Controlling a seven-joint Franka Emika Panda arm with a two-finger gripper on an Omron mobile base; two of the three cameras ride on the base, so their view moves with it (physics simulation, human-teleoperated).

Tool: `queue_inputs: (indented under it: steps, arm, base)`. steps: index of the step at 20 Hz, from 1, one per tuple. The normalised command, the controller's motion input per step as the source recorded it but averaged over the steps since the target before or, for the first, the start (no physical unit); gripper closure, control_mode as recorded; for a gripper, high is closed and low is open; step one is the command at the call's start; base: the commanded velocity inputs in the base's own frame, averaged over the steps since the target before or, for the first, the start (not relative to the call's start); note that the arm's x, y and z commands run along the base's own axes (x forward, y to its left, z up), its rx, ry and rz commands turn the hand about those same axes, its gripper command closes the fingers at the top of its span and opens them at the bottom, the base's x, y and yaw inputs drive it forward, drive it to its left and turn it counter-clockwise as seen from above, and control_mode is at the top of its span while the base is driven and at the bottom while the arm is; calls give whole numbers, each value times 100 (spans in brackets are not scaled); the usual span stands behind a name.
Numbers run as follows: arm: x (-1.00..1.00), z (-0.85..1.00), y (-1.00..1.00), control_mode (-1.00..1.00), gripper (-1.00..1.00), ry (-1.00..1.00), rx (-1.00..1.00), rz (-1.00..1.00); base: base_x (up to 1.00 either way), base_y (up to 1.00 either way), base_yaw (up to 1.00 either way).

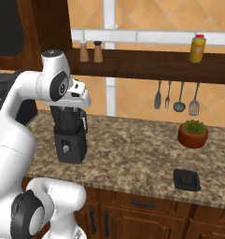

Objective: Close the lid blender by securely placing the lid on top.

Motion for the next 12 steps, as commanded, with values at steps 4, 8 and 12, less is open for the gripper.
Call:
queue_inputs:
  steps: [4,8,12]
  arm:
    - [-17,-10,0,-100,-100,-2,0,0]
    - [-67,-34,-78,-100,-100,-24,21,-9]
    - [-19,-43,-100,-100,-100,-3,24,-17]
  base:
    - [0,0,0]
    - [0,0,0]
    - [0,0,0]
